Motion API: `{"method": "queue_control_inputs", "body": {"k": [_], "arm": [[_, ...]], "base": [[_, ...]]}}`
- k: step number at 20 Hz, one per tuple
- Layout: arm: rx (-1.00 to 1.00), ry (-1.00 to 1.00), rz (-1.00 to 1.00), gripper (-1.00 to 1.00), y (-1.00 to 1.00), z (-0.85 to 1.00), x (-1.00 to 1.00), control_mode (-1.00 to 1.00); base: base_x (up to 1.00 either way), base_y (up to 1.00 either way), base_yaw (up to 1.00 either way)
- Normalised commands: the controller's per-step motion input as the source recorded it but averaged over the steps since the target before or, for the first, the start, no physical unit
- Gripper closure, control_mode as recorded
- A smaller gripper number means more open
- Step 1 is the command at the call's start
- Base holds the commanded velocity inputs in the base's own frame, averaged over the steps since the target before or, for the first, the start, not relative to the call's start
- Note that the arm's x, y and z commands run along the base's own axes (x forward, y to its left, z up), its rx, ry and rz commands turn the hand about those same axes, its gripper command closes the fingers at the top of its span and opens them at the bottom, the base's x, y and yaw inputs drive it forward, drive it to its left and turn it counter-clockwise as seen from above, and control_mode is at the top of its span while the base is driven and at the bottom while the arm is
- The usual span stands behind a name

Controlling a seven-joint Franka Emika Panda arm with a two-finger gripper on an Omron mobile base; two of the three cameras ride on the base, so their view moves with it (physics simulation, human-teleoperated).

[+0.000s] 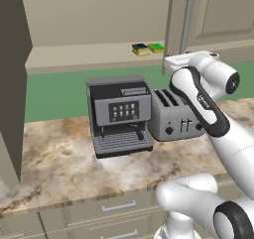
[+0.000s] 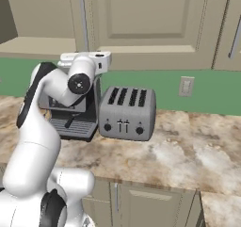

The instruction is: Pick up the sponge and sponge from the sink, and place them back in the cabinet, and close the cabinet doors.

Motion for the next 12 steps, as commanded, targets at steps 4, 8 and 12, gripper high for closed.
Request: {"method": "queue_control_inputs", "body": {"k": [4,8,12], "arm": [[0.0,-0.02,-0.06,-1.0,0.0,0.0,0.15,-1.0],[0.0,-0.02,-0.07,-1.0,0.0,0.0,0.17,-1.0],[0.0,-0.02,-0.07,-1.0,0.0,0.0,0.14,-1.0]], "base": [[0.0,0.0,0.0],[0.0,0.0,0.0],[0.0,0.0,0.0]]}}
